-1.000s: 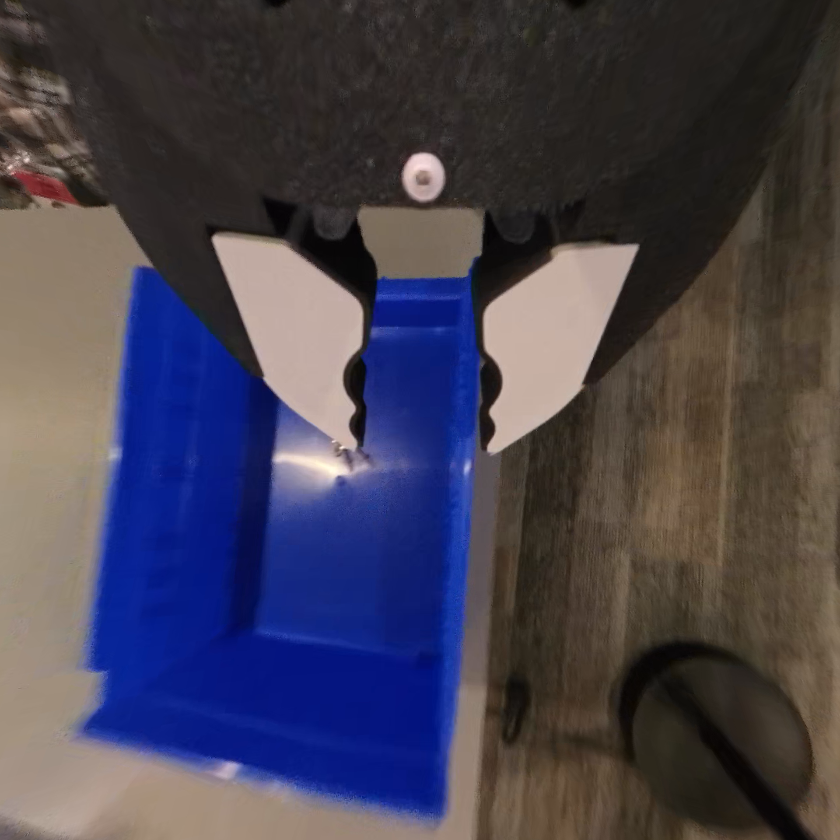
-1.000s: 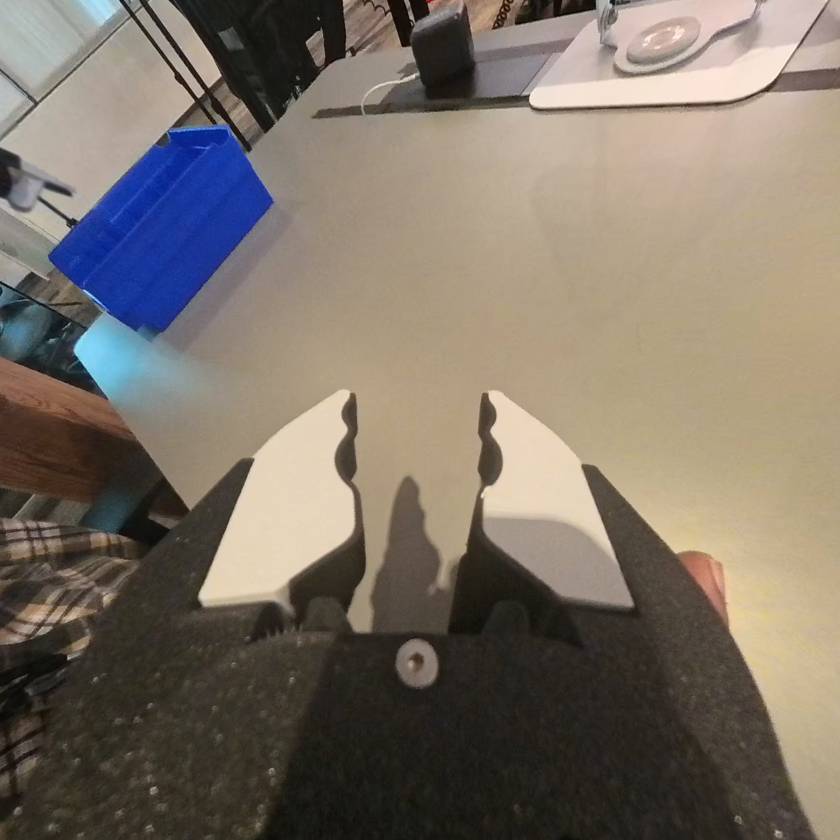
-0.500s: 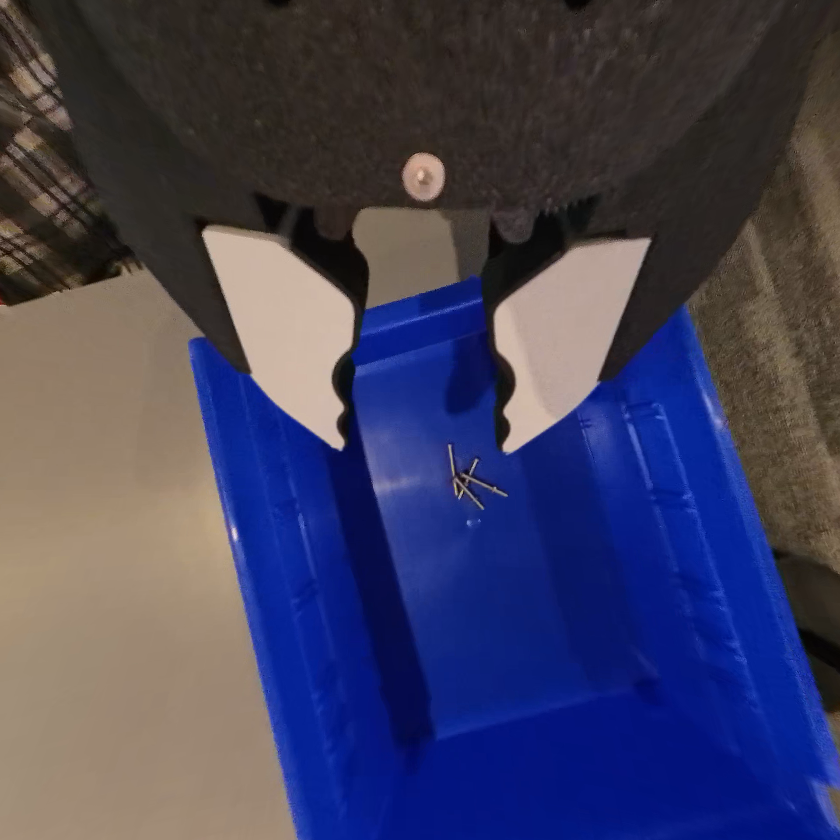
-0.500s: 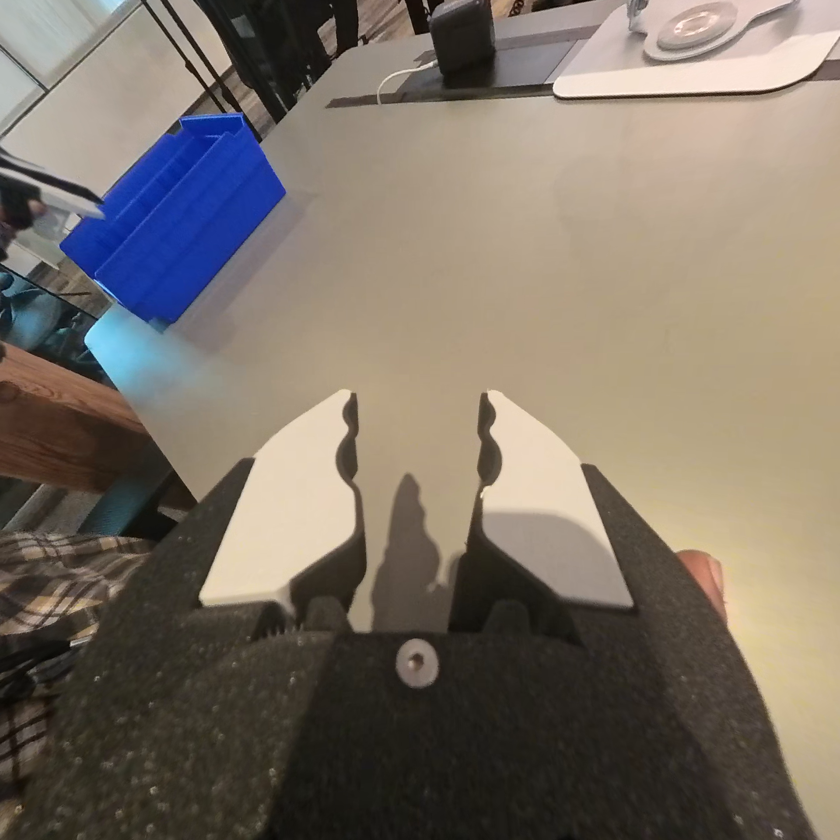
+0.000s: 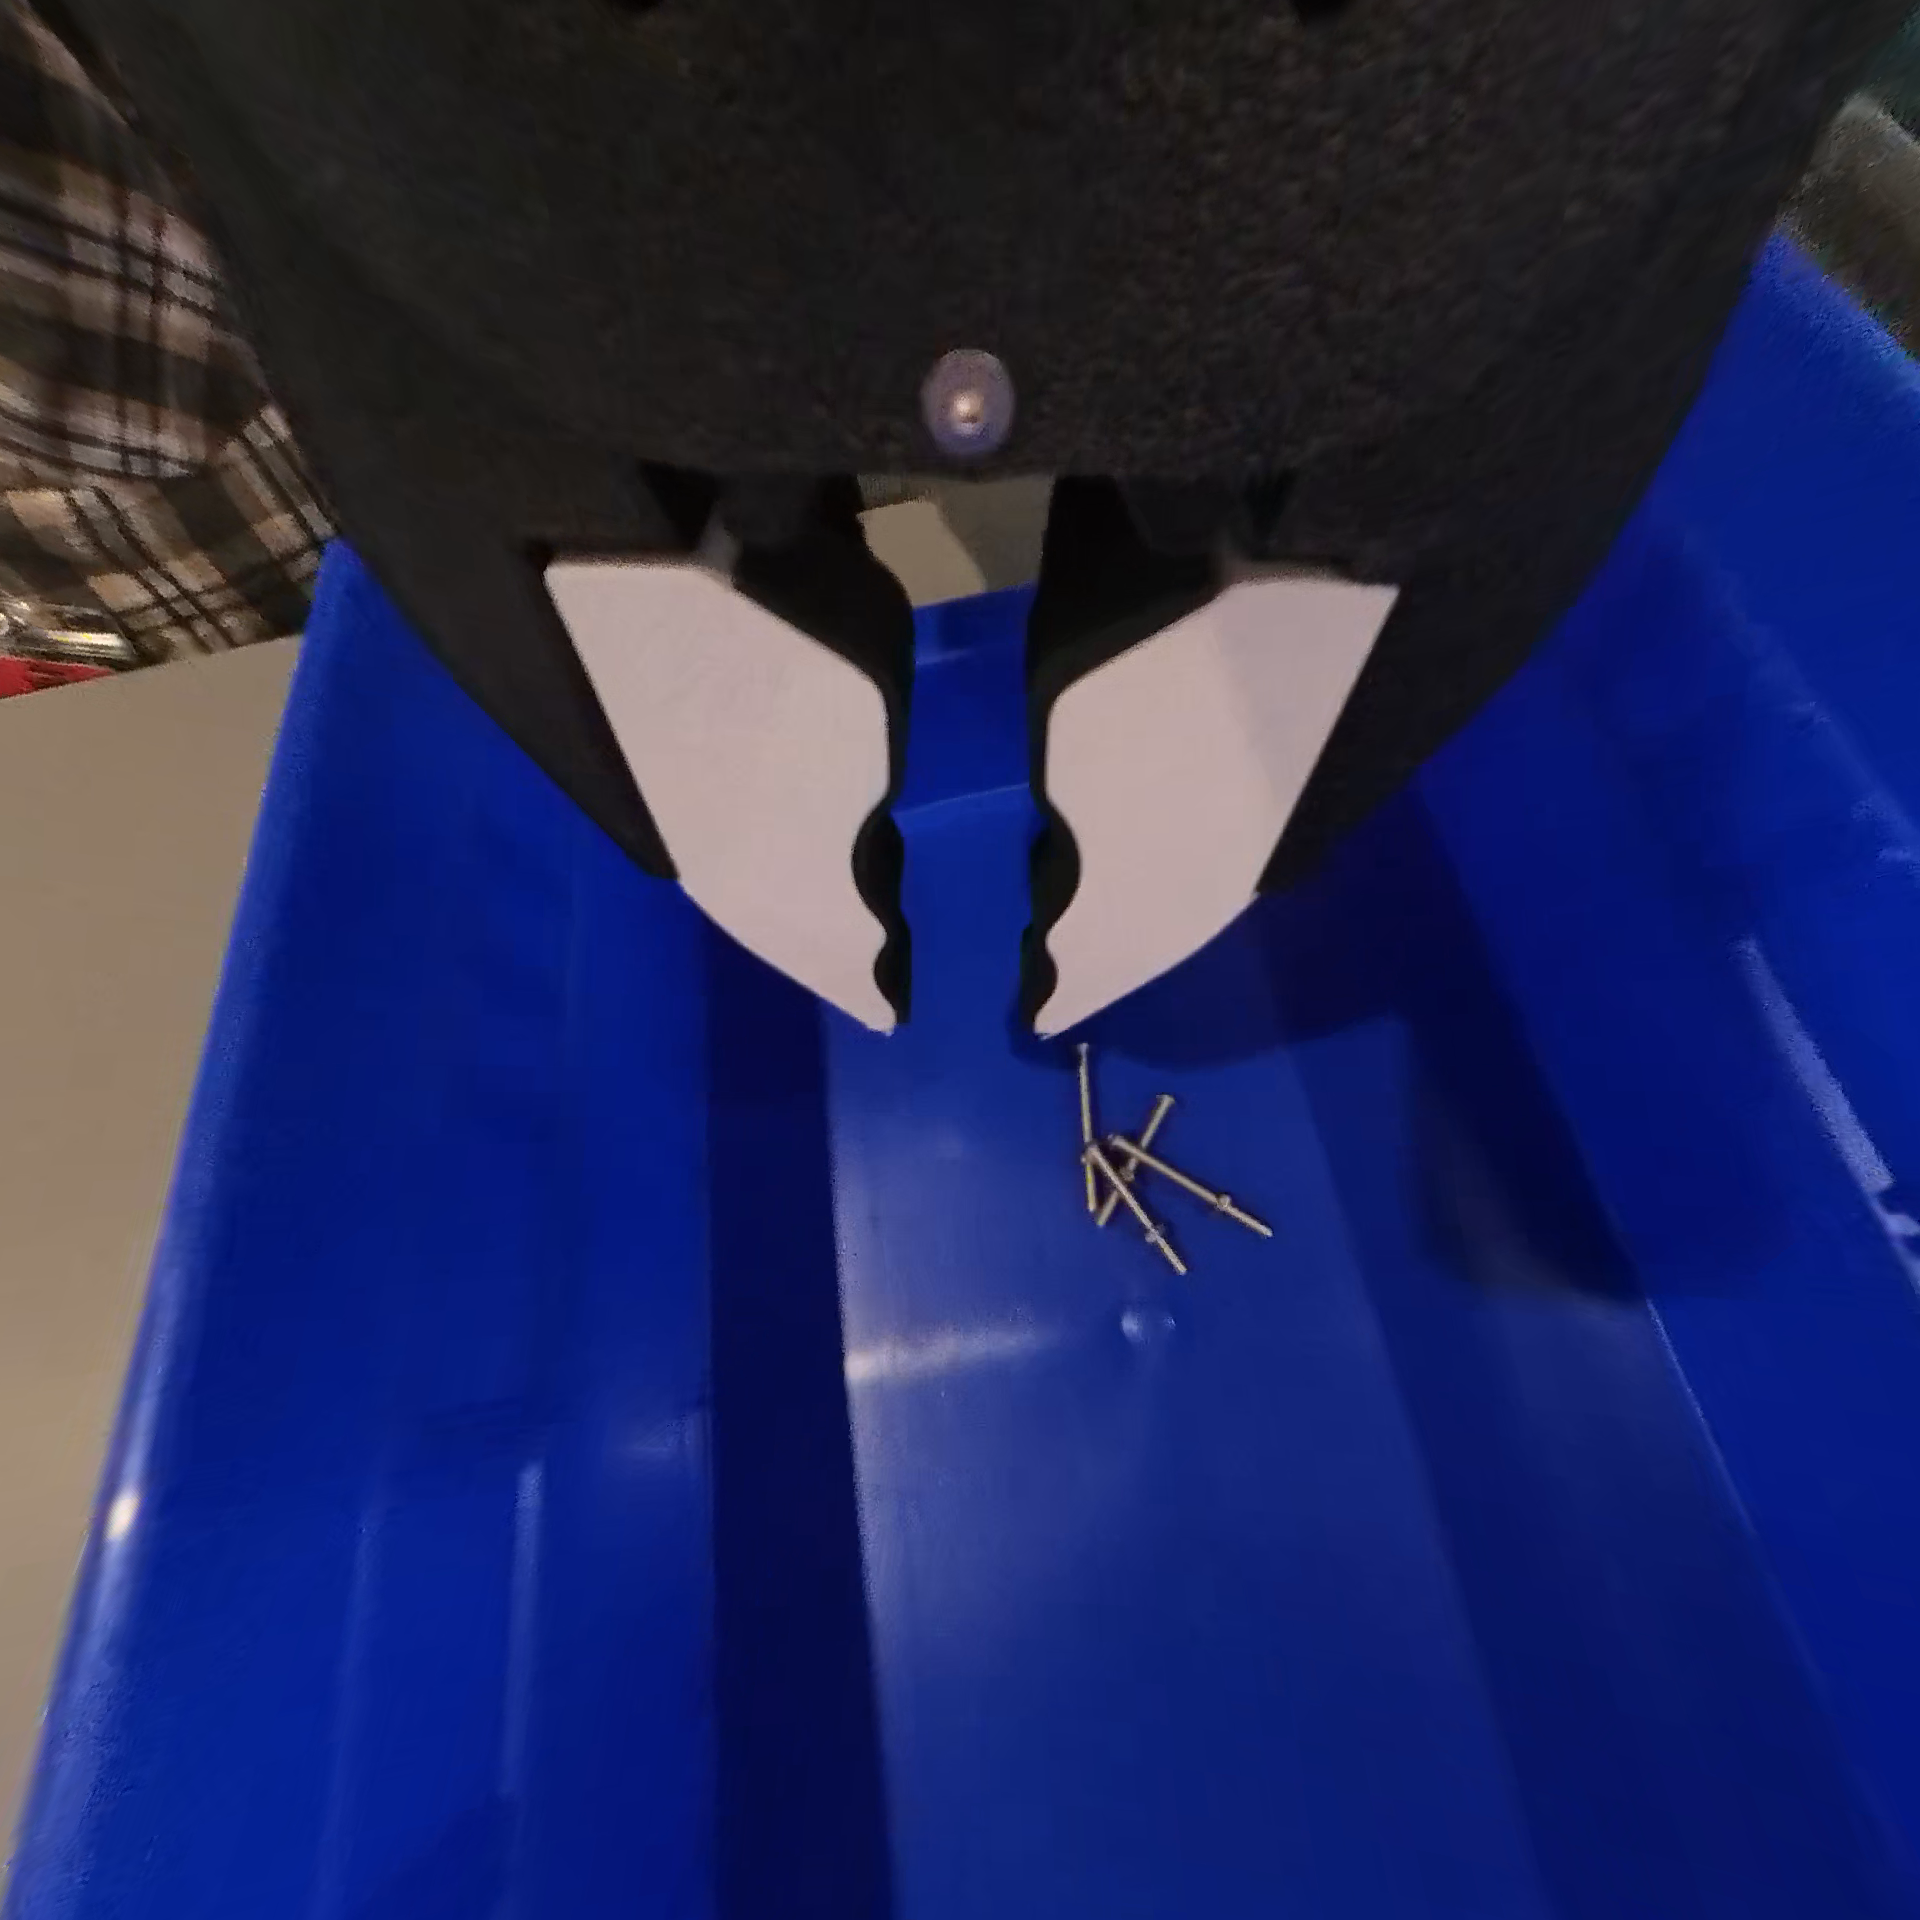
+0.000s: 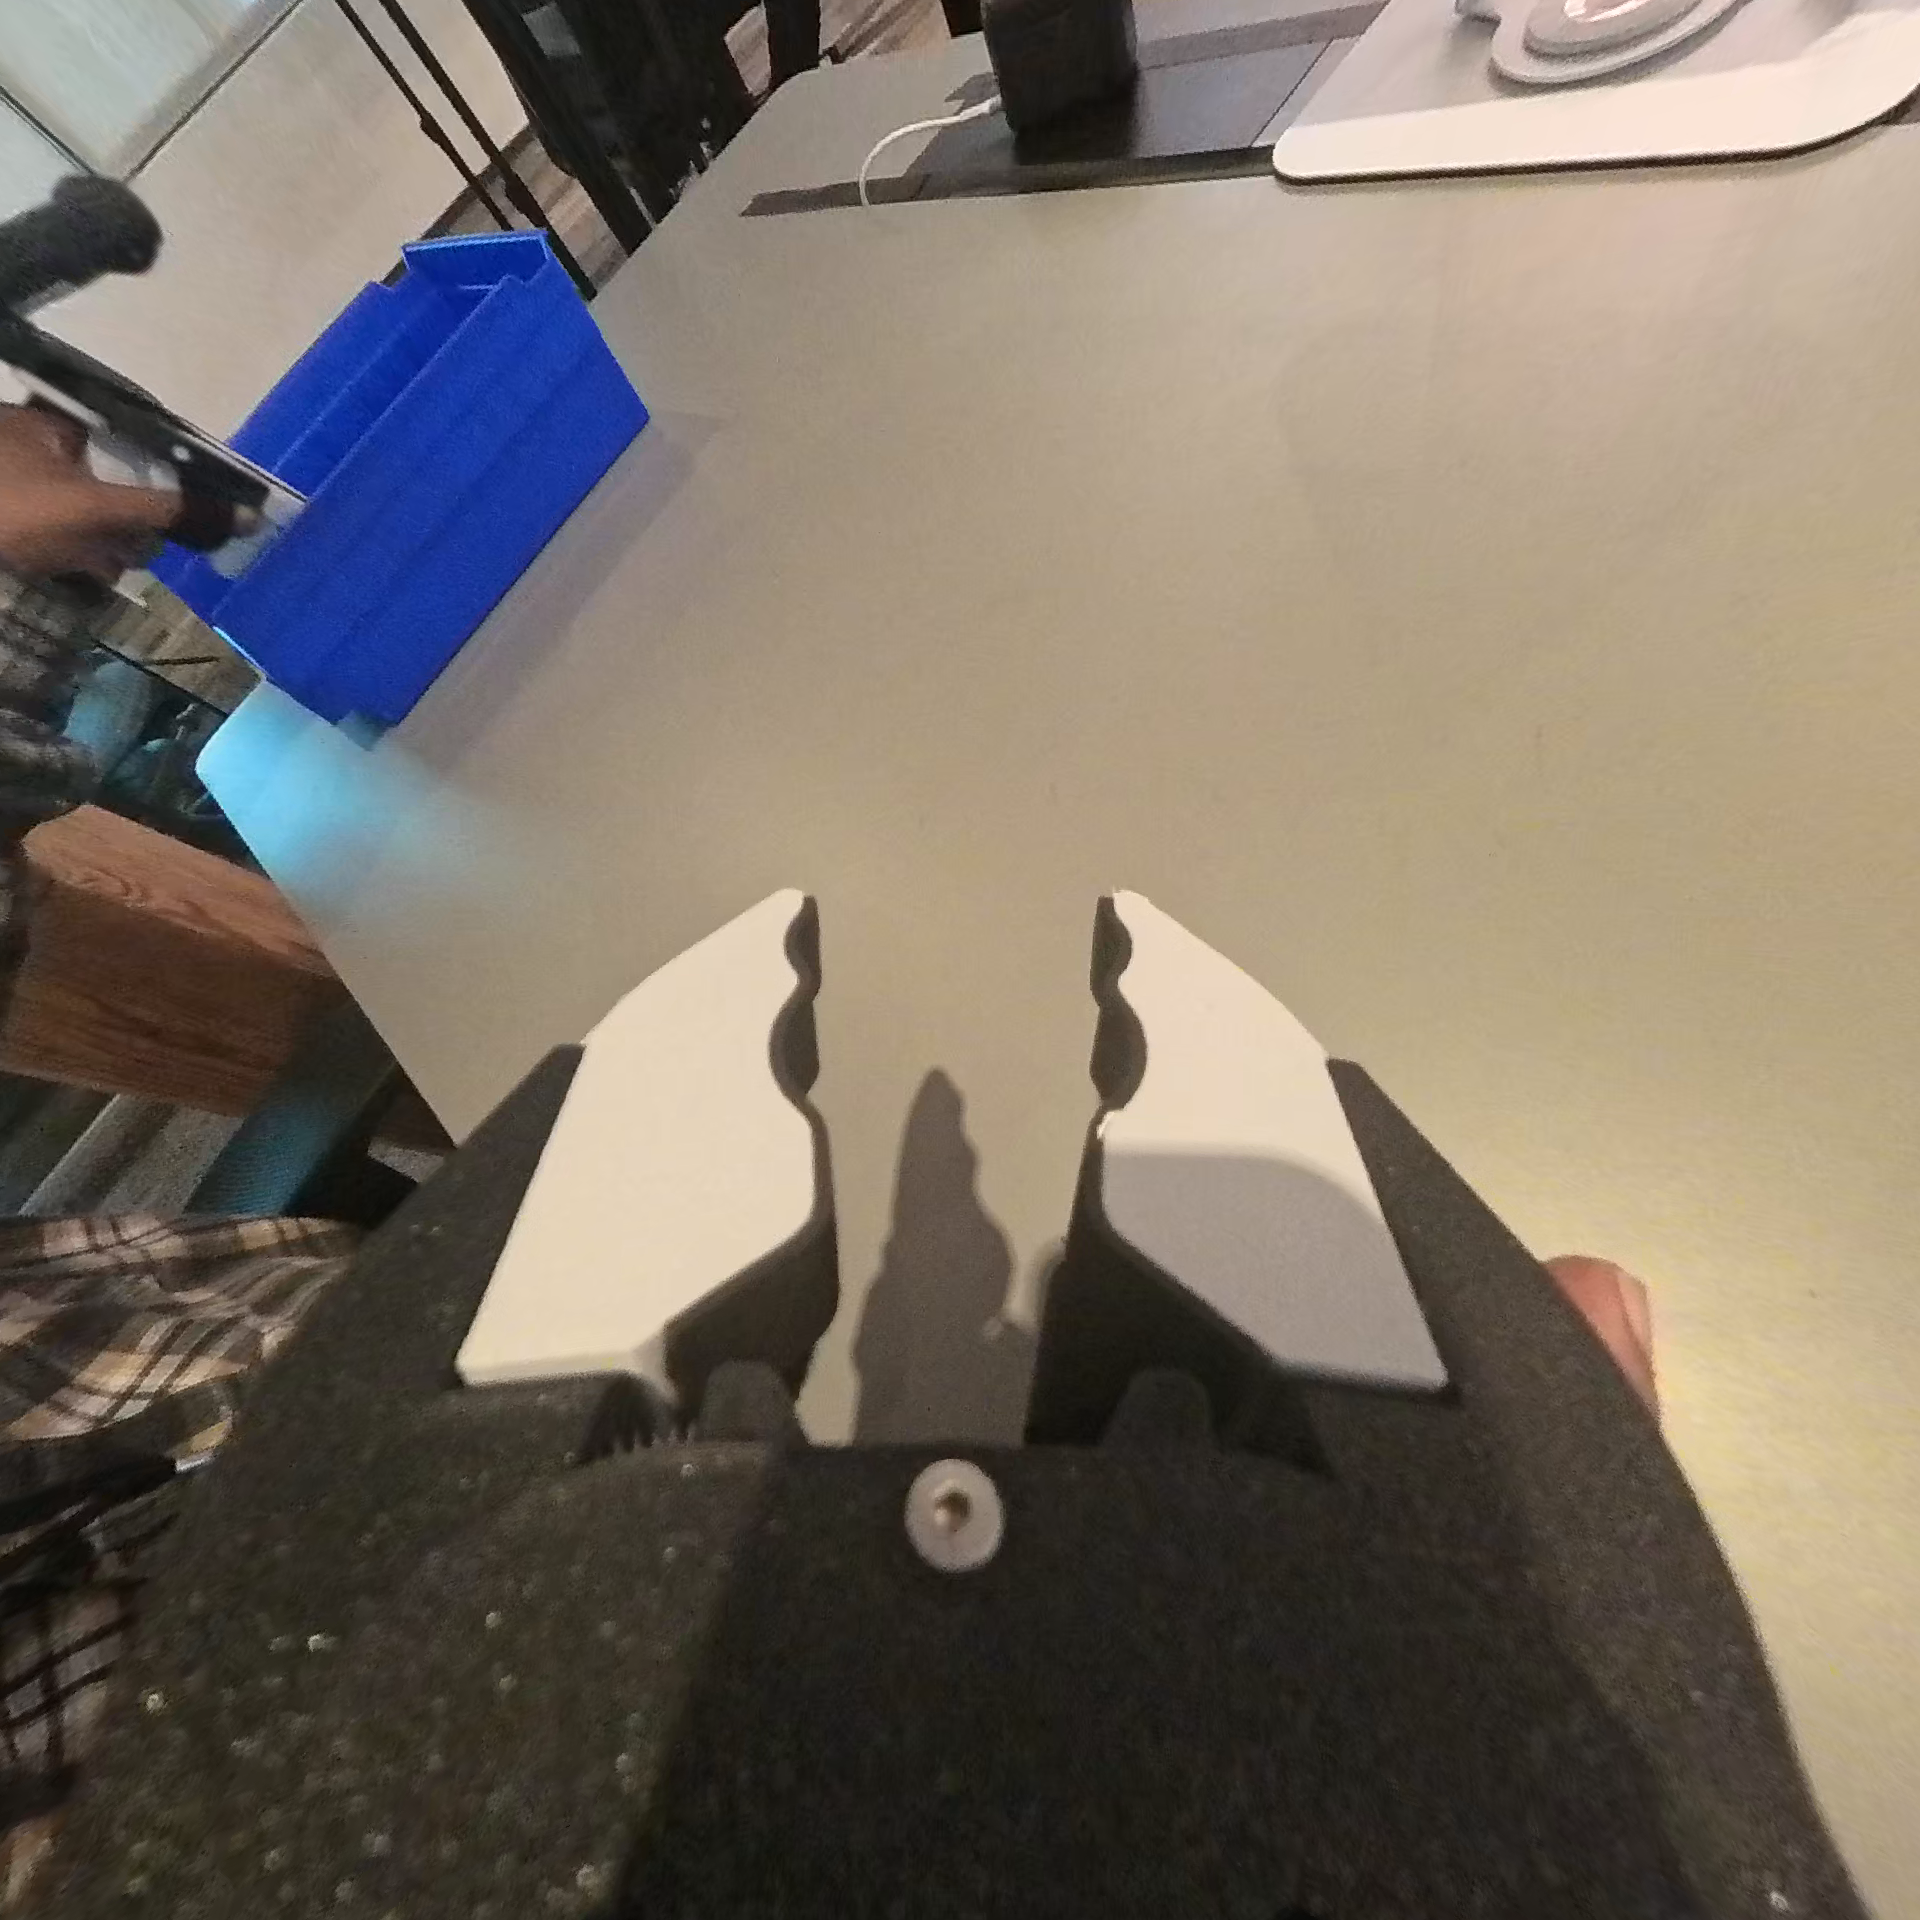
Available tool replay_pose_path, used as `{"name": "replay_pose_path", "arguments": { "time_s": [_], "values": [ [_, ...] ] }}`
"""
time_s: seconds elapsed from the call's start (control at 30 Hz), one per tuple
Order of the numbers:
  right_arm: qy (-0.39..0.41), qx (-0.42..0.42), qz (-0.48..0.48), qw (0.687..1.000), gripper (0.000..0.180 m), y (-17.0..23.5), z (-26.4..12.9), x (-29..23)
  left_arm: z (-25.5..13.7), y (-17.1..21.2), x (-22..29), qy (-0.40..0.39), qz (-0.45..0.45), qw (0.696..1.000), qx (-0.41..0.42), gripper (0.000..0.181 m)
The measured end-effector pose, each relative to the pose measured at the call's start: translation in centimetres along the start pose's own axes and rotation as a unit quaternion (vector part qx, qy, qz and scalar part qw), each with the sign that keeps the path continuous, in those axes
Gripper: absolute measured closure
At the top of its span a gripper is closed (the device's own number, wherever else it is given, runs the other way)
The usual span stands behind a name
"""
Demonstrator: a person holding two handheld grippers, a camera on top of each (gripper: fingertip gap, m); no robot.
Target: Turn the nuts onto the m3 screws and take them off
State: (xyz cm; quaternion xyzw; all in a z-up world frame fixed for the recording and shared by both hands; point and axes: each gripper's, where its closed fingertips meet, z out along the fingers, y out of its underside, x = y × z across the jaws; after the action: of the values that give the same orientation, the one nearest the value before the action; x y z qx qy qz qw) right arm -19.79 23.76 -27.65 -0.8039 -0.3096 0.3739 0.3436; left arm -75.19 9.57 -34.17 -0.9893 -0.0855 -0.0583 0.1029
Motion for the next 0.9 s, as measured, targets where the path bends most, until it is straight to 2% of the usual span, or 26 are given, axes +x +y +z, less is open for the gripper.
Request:
{"name": "replay_pose_path", "arguments": {
  "time_s": [0.53, 0.9],
  "values": [
    [-0.002, -0.006, 0.003, 1.000, 0.130, 0.3, 0.2, 0.3, 2.7, 0.1, -1.8, -0.012, -0.048, 0.998, -0.049, 0.162],
    [-0.004, -0.009, 0.003, 1.000, 0.130, 0.4, 0.3, 0.2, 3.8, 0.4, -2.4, -0.015, -0.058, 0.997, -0.054, 0.163]
  ]
}}
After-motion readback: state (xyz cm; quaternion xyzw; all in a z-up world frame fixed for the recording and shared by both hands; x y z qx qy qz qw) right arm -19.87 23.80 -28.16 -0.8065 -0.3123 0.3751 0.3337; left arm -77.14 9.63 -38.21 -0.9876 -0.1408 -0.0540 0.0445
